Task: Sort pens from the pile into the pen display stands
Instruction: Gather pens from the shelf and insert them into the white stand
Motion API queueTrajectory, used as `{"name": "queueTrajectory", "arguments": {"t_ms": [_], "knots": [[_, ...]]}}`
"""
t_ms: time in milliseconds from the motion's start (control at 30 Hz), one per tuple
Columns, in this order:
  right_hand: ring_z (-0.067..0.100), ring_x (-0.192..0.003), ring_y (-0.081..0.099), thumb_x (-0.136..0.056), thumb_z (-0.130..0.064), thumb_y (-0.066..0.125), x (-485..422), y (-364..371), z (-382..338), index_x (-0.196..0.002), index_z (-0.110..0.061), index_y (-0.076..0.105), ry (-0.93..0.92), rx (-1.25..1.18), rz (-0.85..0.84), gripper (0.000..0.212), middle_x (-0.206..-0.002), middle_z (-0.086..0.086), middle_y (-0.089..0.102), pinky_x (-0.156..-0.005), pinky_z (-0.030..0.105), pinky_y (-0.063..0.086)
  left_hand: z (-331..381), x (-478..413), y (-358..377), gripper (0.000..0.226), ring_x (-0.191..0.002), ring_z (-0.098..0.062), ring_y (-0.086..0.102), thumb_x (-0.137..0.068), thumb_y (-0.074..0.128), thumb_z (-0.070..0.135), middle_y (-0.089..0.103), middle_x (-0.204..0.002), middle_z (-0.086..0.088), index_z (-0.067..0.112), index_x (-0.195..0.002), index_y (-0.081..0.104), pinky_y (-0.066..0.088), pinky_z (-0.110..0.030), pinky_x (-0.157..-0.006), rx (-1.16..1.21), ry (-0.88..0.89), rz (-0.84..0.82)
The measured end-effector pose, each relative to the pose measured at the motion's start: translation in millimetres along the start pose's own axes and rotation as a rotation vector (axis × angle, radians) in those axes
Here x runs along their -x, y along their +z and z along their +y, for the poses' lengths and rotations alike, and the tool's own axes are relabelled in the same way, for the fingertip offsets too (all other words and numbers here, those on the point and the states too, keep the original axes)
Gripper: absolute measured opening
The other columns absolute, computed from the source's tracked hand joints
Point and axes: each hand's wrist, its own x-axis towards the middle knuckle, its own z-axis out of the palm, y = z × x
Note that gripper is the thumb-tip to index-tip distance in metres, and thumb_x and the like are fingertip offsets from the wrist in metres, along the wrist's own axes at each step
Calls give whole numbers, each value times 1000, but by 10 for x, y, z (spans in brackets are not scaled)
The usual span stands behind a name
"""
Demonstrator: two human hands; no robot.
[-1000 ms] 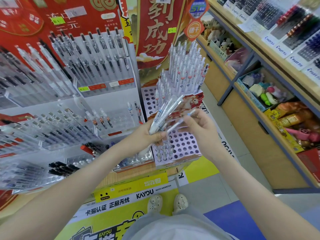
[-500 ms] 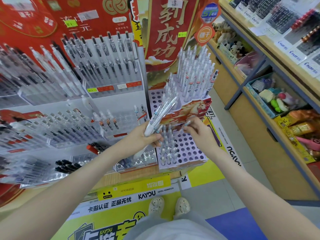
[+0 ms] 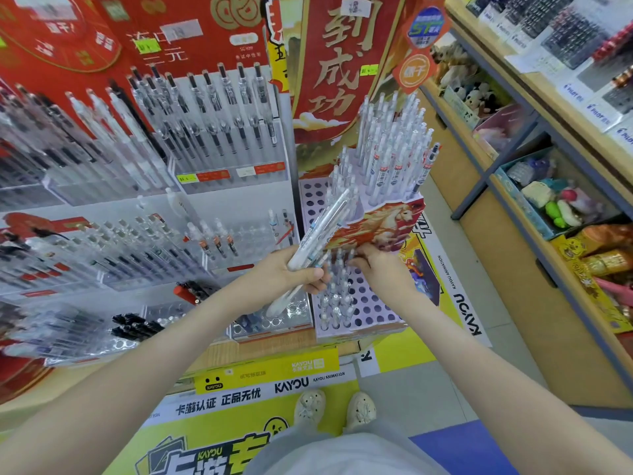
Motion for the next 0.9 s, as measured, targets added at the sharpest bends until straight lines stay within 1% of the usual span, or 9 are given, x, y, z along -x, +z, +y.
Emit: {"name": "queueTrajectory", "arguments": {"t_ms": [133,233,300,433,500,600,733,833,900], "knots": [[23,-82,58,-93,-35,56,188,-153,-75,-108,-11,56,37,-117,137,28,-94,5,63,-66,36,47,44,-10,25,3,-74,-10,68,-94,57,8,70,-82,-2,6,-96,58,55,-21,-71,-41,33,8],[6,-89,58,-90,-35,59,395,-297,-329,-100,-26,58,-5,-472,99,13,-97,-11,64,-73,19,45,93,-43,117,5,-67,-6,66,-94,57,8,68,-78,-1,10,-99,57,53,-18,-68,-94,48,-19],[-1,-86,58,-88,-22,64,425,-321,-497,-90,-32,60,4,-646,30,11,-90,-19,64,-75,17,45,91,-67,163,10,-68,-8,66,-94,59,8,68,-78,-2,16,-100,57,55,-22,-70,-140,55,-59],[-2,-69,56,-85,-5,64,434,-357,-523,-74,-20,59,92,-801,68,20,-68,-18,62,-69,16,44,94,-93,208,18,-76,-10,69,-93,58,5,70,-88,-6,19,-105,57,56,-24,-75,-108,77,-86],[8,-74,61,-89,-3,60,478,-421,-488,-79,-13,58,94,-925,95,14,-74,-8,66,-72,20,49,114,-99,216,23,-82,-8,70,-93,58,5,70,-96,-3,16,-113,55,55,-19,-75,-89,76,-81],[33,-83,64,-96,-6,51,519,-574,-346,-94,-6,52,113,-1094,241,2,-88,22,62,-78,36,56,83,-96,179,22,-85,-5,71,-94,57,7,70,-96,6,13,-115,55,54,-16,-76,-127,77,-41],[19,-71,55,-98,-6,45,516,-677,-145,-95,-12,49,117,-1000,433,8,-75,11,50,-72,37,55,-12,-92,100,12,-86,-10,69,-96,52,3,68,-100,-4,9,-105,57,57,-24,-80,-138,90,8],[4,-60,51,-97,-2,44,492,-569,-99,-98,-6,47,71,-831,416,4,-69,2,48,-63,22,47,-37,-93,74,9,-83,-9,69,-96,52,2,67,-99,-11,8,-101,56,57,-26,-82,-131,77,26],[10,-66,53,-97,-7,46,453,-460,-77,-100,-6,47,37,-680,328,3,-71,-1,52,-61,18,41,-40,-84,67,10,-82,-9,69,-96,52,1,67,-95,-10,10,-99,56,57,-25,-81,-116,71,31]]}}
